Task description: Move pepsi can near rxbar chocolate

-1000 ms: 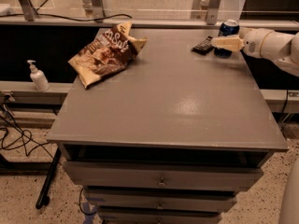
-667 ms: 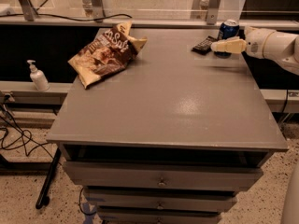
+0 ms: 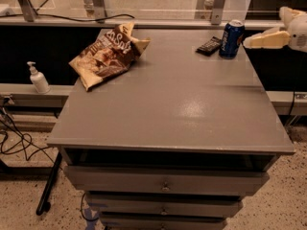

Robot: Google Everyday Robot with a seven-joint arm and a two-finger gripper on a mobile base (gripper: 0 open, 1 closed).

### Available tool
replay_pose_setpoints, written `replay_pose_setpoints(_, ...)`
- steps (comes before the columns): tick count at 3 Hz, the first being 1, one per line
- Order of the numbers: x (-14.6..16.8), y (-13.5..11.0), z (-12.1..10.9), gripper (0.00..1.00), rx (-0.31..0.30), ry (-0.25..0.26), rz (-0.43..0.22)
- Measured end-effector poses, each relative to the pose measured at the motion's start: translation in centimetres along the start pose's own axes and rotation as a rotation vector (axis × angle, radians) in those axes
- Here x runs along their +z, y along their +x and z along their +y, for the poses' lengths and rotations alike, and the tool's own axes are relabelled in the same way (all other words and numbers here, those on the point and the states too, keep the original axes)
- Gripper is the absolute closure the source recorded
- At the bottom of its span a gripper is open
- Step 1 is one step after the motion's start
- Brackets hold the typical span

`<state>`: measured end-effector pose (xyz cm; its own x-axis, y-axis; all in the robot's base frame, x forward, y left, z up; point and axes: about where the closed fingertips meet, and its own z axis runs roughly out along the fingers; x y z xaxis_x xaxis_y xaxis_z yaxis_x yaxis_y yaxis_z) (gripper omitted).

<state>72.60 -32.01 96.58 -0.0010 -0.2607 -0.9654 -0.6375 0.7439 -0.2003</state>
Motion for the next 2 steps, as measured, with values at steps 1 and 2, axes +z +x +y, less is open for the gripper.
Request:
replay_pose_setpoints(1, -5.83, -5.62, 2.50, 0.00, -0.137, -0.033, -0.037)
replay_pose_setpoints(2, -6.42, -6.27, 2.87, 0.00, -0.156, -0.039, -0.038)
